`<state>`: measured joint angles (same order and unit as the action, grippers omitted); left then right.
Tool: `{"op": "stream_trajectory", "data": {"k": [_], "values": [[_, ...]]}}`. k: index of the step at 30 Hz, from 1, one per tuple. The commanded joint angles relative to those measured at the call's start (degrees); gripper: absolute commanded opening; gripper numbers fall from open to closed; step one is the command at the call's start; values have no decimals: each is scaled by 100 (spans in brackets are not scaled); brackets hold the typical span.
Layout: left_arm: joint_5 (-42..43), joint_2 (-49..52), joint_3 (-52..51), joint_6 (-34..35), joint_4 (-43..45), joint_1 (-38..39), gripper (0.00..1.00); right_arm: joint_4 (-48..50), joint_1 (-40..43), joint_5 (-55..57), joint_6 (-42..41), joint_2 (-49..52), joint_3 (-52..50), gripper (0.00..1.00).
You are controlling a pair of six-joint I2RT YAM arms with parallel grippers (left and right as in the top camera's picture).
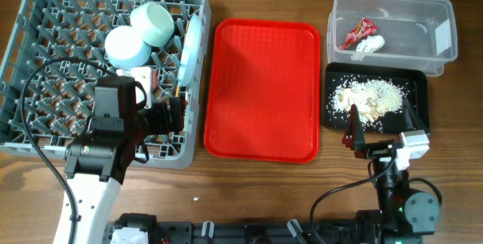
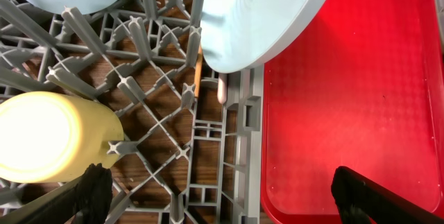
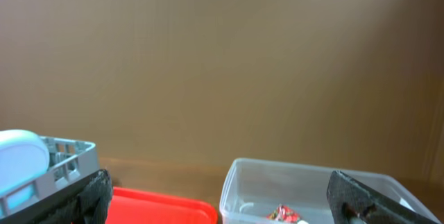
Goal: Sort waste into correct bins and load items into the dishwasher rack
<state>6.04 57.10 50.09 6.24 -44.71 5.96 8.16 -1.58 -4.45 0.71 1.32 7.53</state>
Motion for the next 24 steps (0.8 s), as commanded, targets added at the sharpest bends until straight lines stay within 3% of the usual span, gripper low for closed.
{"op": "stream_trajectory", "data": {"k": [1, 4, 12, 24], "values": [[52, 7, -48, -111, 13, 15, 100, 579, -11, -52, 260, -114, -448, 100], [52, 7, -48, -111, 11, 15, 100, 809, -4, -42, 306, -114, -734, 100], [52, 7, -48, -111, 13, 15, 100, -780, 11, -199, 186, -114, -723, 100], [52, 7, -48, -111, 13, 15, 100, -780, 11, -197, 192, -105, -723, 100]]}}
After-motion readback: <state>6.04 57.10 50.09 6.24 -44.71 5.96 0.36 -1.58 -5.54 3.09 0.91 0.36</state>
